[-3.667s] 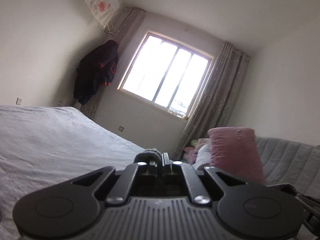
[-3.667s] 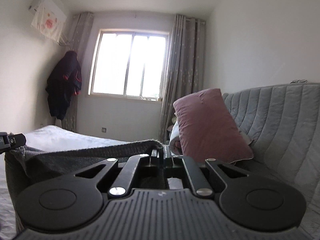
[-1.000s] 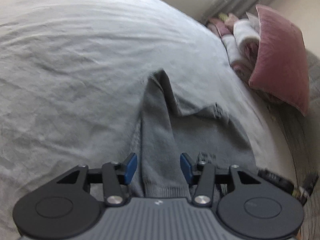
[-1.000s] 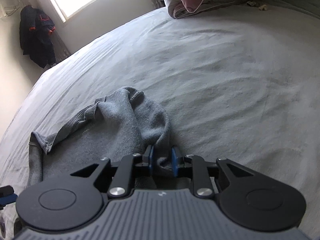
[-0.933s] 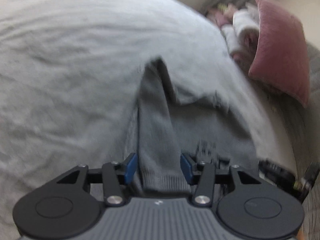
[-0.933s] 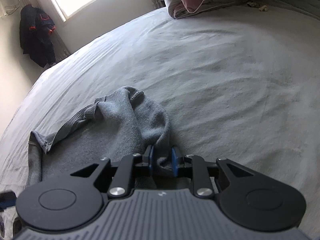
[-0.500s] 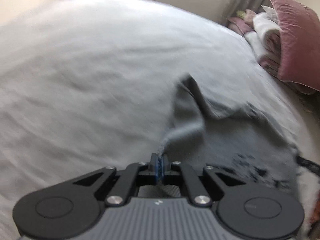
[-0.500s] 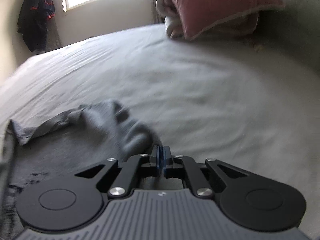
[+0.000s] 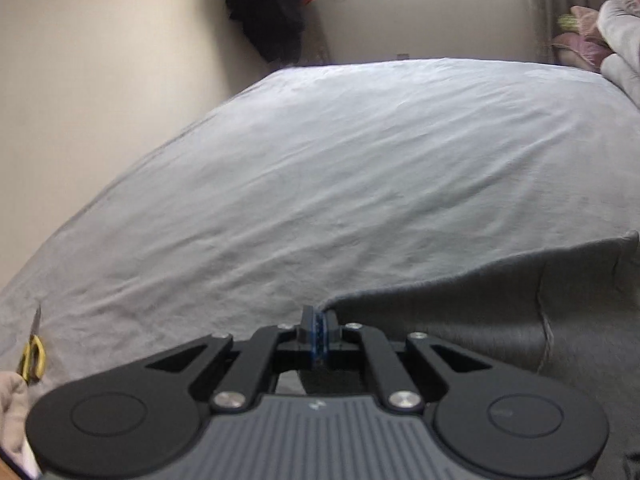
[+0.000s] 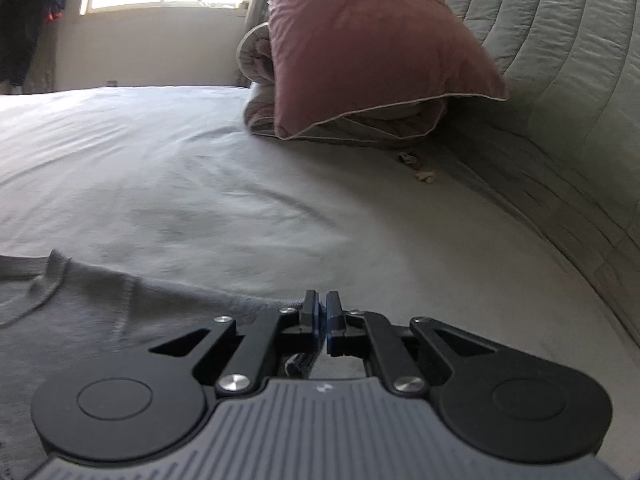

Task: Fold clothes

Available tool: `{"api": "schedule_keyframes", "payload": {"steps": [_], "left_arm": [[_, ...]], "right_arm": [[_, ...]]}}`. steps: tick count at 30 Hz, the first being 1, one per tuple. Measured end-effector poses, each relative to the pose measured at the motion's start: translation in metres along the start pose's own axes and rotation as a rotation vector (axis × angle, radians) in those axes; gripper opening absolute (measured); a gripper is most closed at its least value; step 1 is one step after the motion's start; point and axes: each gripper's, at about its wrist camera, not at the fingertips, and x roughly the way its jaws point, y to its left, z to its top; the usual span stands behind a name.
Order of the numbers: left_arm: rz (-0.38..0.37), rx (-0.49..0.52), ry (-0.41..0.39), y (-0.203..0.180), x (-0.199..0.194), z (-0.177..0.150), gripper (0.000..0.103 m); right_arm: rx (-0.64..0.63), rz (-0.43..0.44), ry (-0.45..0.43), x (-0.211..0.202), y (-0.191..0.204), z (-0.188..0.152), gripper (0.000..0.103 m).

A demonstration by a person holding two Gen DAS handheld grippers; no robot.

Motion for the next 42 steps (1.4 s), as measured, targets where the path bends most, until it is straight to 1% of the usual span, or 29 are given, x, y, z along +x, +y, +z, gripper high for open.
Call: {"api": "schedule_keyframes", "payload": {"steps": [3, 5, 7, 8, 9, 10, 11, 12, 13, 14, 15, 18, 21, 22, 23, 25, 29, 31, 36, 39, 42], "left_arm": [[0.019, -0.003, 0.01, -0.007, 0.02, -0.007, 0.003], [0.018, -0.01, 0.024, -0.01, 0.027, -0.013, 0.003], [-0.002, -0.019, 0.047, -0.014, 0.031, -0.022, 0.003], [-0.01, -0.018, 0.052, -0.015, 0.032, -0.026, 0.004], [-0.011, -0.008, 0.04, -0.016, 0.032, -0.029, 0.005], [-0.014, -0.001, 0.024, -0.016, 0.03, -0.031, 0.007], [-0.029, -0.004, 0.017, -0.013, 0.027, -0.033, 0.016], [-0.044, -0.006, 0.01, -0.011, 0.023, -0.034, 0.022], [-0.06, -0.014, 0.005, -0.009, 0.019, -0.036, 0.035], [-0.081, -0.035, 0.004, -0.004, 0.013, -0.038, 0.039], [-0.102, -0.053, 0.005, 0.0, 0.008, -0.04, 0.039], [-0.163, -0.092, 0.028, 0.011, -0.012, -0.048, 0.043], [-0.228, -0.143, 0.065, 0.021, -0.036, -0.06, 0.051], [-0.254, -0.164, 0.079, 0.024, -0.044, -0.065, 0.058], [-0.279, -0.182, 0.093, 0.027, -0.052, -0.07, 0.062], [-0.328, -0.204, 0.125, 0.031, -0.067, -0.081, 0.063], [-0.413, -0.223, 0.187, 0.04, -0.097, -0.109, 0.069], [-0.46, -0.231, 0.219, 0.045, -0.11, -0.127, 0.069], [-0.539, -0.238, 0.288, 0.06, -0.136, -0.174, 0.069], [-0.574, -0.236, 0.301, 0.072, -0.152, -0.197, 0.069], [-0.607, -0.232, 0.311, 0.085, -0.17, -0.218, 0.069]], "right_arm": [[-0.008, -0.025, 0.01, 0.014, -0.001, -0.002, 0.003], [-0.016, -0.034, 0.022, 0.02, 0.0, -0.006, 0.003], [-0.022, -0.027, 0.039, 0.025, 0.002, -0.013, 0.004], [-0.022, -0.009, 0.051, 0.026, 0.002, -0.016, 0.004], [-0.02, 0.008, 0.062, 0.028, 0.001, -0.018, 0.004], [-0.016, 0.018, 0.072, 0.029, 0.0, -0.02, 0.009], [-0.008, 0.028, 0.078, 0.028, -0.002, -0.021, 0.014], [0.006, 0.043, 0.087, 0.026, -0.004, -0.021, 0.017], [0.022, 0.06, 0.095, 0.024, -0.007, -0.022, 0.028], [0.045, 0.085, 0.1, 0.019, -0.011, -0.022, 0.036], [0.067, 0.11, 0.104, 0.014, -0.016, -0.023, 0.047], [0.096, 0.171, 0.111, -0.008, -0.027, -0.031, 0.047], [0.116, 0.217, 0.146, -0.03, -0.035, -0.04, 0.047], [0.127, 0.236, 0.156, -0.039, -0.039, -0.045, 0.047], [0.136, 0.254, 0.165, -0.048, -0.041, -0.049, 0.047], [0.153, 0.289, 0.193, -0.063, -0.046, -0.058, 0.048], [0.178, 0.366, 0.25, -0.096, -0.055, -0.078, 0.048], [0.18, 0.403, 0.272, -0.113, -0.057, -0.089, 0.048], [0.164, 0.482, 0.336, -0.151, -0.065, -0.12, 0.048], [0.11, 0.502, 0.37, -0.175, -0.07, -0.139, 0.048], [0.068, 0.518, 0.38, -0.2, -0.08, -0.155, 0.048]]}}
